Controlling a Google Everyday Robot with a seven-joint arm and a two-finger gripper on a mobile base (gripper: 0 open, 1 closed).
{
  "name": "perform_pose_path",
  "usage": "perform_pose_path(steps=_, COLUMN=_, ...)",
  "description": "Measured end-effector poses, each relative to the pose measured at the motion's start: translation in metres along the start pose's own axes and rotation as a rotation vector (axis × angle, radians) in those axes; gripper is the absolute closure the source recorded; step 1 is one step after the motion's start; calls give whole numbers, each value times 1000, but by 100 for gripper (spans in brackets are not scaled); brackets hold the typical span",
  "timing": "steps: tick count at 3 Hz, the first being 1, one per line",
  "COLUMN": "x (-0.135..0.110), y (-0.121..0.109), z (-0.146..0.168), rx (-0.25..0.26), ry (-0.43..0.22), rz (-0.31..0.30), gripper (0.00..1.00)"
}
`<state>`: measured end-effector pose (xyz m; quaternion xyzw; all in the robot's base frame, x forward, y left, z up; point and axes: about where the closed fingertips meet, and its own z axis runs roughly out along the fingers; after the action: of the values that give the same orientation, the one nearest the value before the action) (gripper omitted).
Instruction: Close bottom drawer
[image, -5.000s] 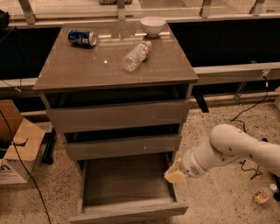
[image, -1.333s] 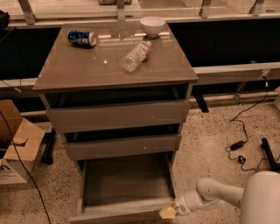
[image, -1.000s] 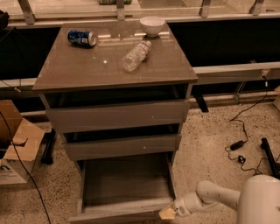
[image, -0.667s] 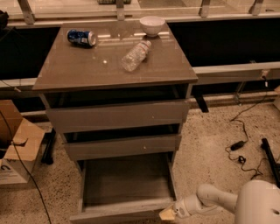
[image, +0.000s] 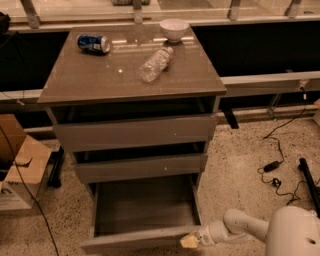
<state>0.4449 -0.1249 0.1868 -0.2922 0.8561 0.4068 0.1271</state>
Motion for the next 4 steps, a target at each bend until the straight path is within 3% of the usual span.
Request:
perform_pose_path(steps=1, x=0, y=0, z=0, rx=0, ry=0, rz=0, gripper=100)
perform_pose_path(steps=3, x=-39, y=-28, z=12, rx=10, ry=-57, rz=-42, gripper=100)
perform_pose_path(steps=4, x=-39, y=-28, z=13, rx=13, ry=-57, rz=-42, gripper=100)
